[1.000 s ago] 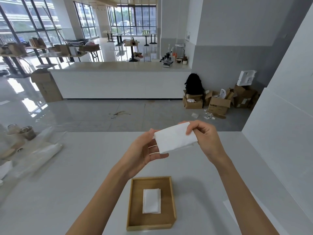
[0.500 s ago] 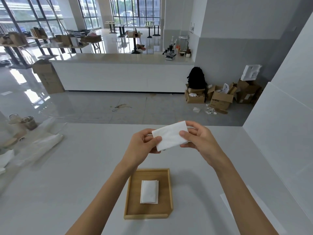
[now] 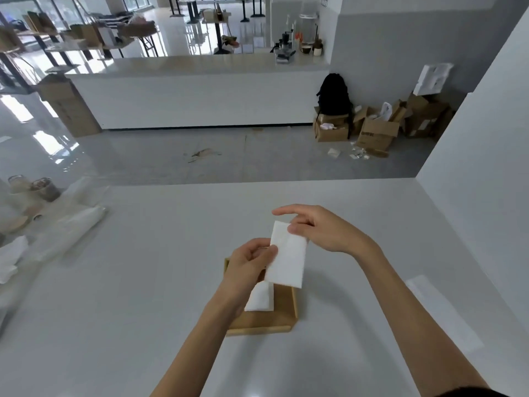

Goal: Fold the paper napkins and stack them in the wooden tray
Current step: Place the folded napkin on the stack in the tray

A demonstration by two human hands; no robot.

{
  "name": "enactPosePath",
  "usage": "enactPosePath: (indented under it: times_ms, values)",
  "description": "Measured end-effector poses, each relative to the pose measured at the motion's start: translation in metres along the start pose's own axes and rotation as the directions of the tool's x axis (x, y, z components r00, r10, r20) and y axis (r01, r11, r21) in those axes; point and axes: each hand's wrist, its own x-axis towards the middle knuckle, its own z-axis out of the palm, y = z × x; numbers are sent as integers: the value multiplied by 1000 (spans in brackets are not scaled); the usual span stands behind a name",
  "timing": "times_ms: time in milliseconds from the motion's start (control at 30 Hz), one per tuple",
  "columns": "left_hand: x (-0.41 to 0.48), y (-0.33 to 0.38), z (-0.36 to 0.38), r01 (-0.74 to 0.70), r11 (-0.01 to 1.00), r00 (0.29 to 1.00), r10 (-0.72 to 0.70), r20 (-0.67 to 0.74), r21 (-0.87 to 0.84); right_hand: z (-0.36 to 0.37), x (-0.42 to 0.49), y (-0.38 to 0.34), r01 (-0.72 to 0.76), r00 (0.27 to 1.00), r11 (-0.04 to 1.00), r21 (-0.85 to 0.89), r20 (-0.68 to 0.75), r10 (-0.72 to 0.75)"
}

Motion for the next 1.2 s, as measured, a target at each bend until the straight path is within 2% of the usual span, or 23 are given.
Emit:
enactPosePath:
  times_ms: [100, 200, 300, 433, 500, 567, 700, 800, 900, 1000, 1067, 1200]
  values:
    - [-8, -40, 0, 73, 994, 984, -85, -154, -87, 32, -6, 32, -97, 995, 979, 181, 42, 91]
    - [-24, -90, -6, 158, 977, 957, -188, -222, -143, 86, -35, 79, -193, 981, 904, 382, 106, 165]
    - [-32, -128, -10, 223, 965, 928, -254, -273, -141, 141, -56, 112, -217, 971, 863, 457, 12, 238]
    - [-24, -153, -15, 204, 976, 920, -216, -328, -70, 175, -49, 134, -209, 925, 881, 425, -205, 319]
    - [-14, -160, -19, 166, 986, 928, -153, -341, 10, 184, -41, 142, -205, 906, 871, 446, -250, 341]
    - [-3, -167, -26, 140, 984, 936, -94, -339, 111, 193, -34, 151, -221, 904, 860, 459, -235, 358]
    - [21, -183, -43, 154, 957, 952, -78, -295, 246, 206, -19, 170, -312, 895, 842, 439, -162, 416]
    - [41, -192, -55, 170, 938, 959, -87, -270, 302, 215, -1, 181, -342, 874, 851, 398, -198, 444]
    - [63, -199, -64, 170, 922, 958, -73, -277, 347, 222, 20, 188, -325, 878, 893, 311, -252, 407]
    - [87, -209, -68, 175, 891, 957, -53, -286, 419, 230, 41, 196, -348, 891, 910, 225, -222, 396]
    - [100, -216, -71, 184, 844, 961, -46, -274, 504, 236, 52, 202, -394, 889, 908, 140, -193, 415]
    - [112, -238, -81, 198, 678, 975, -59, -215, 708, 252, 61, 213, -461, 881, 883, -92, -162, 444]
